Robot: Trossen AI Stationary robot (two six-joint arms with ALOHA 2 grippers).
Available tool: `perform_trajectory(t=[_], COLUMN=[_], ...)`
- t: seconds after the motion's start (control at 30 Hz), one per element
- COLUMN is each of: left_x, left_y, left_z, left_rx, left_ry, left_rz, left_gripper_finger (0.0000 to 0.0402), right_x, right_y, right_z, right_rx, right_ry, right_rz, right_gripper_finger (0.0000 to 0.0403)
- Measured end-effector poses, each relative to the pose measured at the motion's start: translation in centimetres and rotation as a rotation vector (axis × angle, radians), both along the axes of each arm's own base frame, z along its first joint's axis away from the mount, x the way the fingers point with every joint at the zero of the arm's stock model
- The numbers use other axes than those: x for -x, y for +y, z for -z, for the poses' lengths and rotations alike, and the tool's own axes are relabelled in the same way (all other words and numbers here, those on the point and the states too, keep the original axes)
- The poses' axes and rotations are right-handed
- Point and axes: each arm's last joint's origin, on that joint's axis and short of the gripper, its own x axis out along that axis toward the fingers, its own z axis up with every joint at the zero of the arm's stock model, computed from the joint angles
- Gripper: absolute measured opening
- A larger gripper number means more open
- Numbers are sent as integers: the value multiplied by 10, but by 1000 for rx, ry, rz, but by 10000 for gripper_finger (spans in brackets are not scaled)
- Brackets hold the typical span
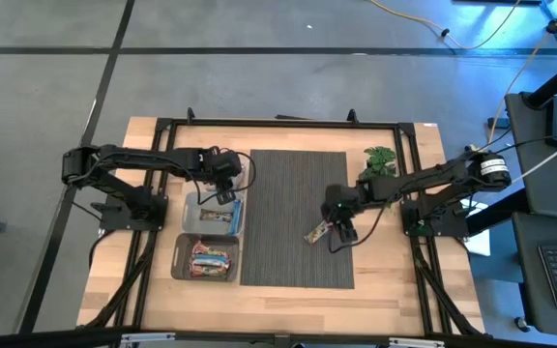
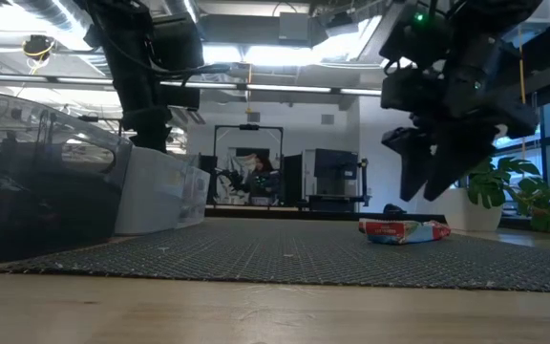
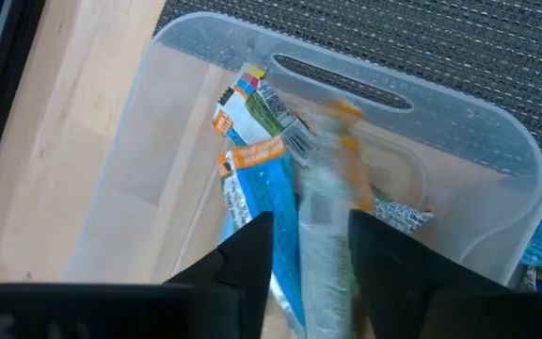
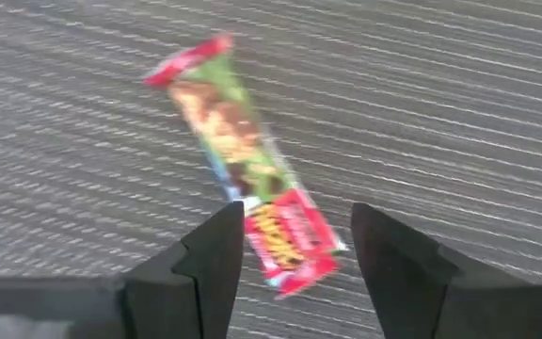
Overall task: Pick and place Granola Bars by type
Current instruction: Put the yellow granola bar into the transparent bin, then put the red granola bar into the black bin
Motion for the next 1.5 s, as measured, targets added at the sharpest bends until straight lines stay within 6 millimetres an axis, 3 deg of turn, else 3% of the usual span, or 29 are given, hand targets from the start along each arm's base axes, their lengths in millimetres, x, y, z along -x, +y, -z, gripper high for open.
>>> perform_trajectory(t=[0.27, 0.57, 0.97, 1.3, 1.5], left_x=[1, -9, -13, -13, -14], left_y=[0, -8, -25, -27, -26], left_z=[-1, -19, -20, -20, -21], left_rx=[12, 21, 32, 44, 57], left_ry=[1, -87, -102, -114, -140], left_rz=[-9, 38, 85, 64, 29], left_gripper_finger=[178, 177, 177, 178, 179], right_x=[-2, -13, -21, -23, -21], right_y=[8, 9, 10, 10, 10], right_z=[0, 16, 40, 39, 37], right_rx=[-38, -13, -22, -28, -30], right_ry=[-20, -24, 42, 43, 45], right_rz=[-85, -119, -114, -96, -97], right_gripper_finger=[200, 200, 197, 113, 98])
